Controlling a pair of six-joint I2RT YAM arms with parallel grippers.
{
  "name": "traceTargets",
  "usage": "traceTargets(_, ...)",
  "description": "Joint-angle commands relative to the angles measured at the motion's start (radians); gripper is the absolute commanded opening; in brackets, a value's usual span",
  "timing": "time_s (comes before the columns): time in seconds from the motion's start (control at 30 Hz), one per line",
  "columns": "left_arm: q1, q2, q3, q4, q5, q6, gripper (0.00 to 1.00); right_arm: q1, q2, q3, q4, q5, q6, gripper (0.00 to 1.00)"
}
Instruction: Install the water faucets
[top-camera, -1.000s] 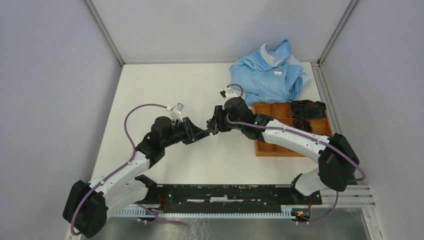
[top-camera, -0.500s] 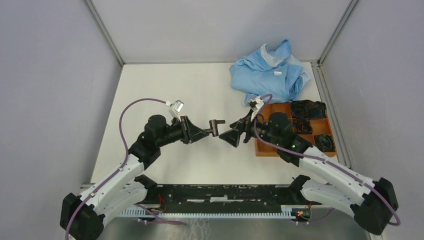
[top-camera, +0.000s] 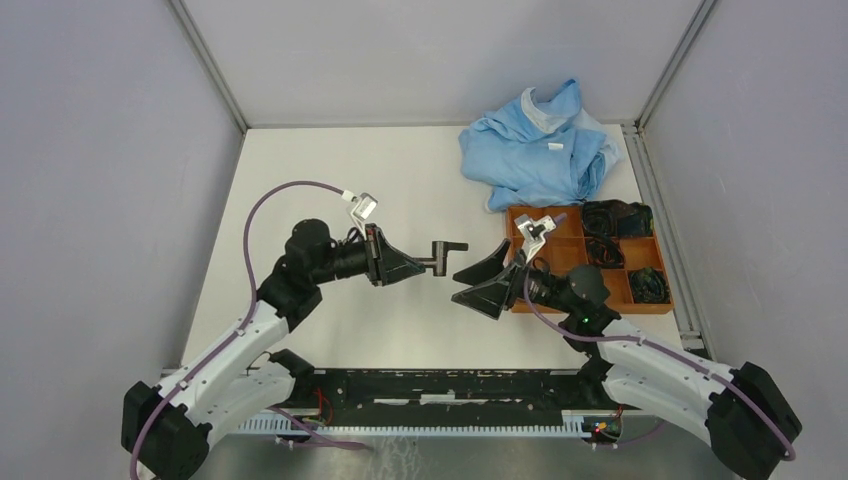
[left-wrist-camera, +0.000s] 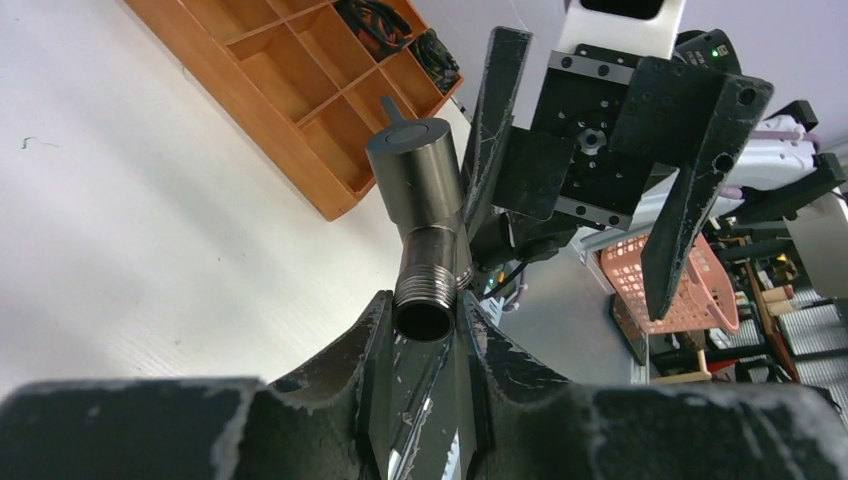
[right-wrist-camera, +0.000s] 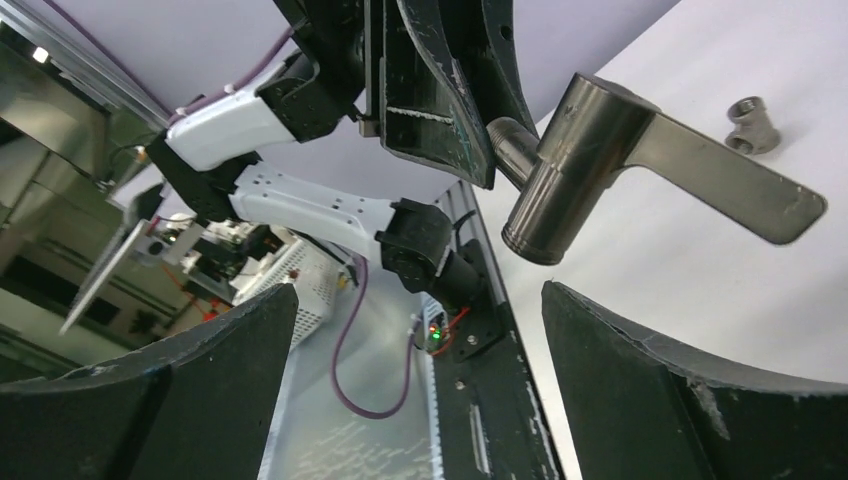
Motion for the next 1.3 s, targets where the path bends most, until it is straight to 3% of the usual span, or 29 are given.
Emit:
traceTargets(0.0, 0.003, 0.004, 0.039, 0.141, 0.076, -0.014, 0.02, -0.004, 0.065, -0.008, 0.278, -0.011, 0.151, 0.98)
traceTargets(0.23, 0.002, -0.017, 0.039, 0.153, 0.073, -0.030, 0.02, -0.005, 0.177, 0.011, 0.323, 0.030, 0.177, 0.98)
traceTargets(0.67, 0.003, -0.015, 0.037, 0.198, 0.109, -0.063, 0.02, 0.008, 0.361, 0.042, 0.609, 0.036, 0.336, 0.98)
traceTargets(0.87, 0.002, -0.017, 0.026, 0.212, 0.122, -0.075, 0.02, 0.033, 0.415, 0.087, 0.626, 0.035, 0.331, 0.96)
traceTargets(1.03, 0.002, -0.020, 0.028, 0.212, 0.132, -0.079, 0.02, 0.048, 0.442, 0.115, 0.628, 0.028, 0.324, 0.84)
traceTargets(1.27, 0.002, -0.018, 0.030, 0.213, 0.147, -0.081, 0.02, 0.063, 0.470, 0.131, 0.613, 0.020, 0.320, 0.57)
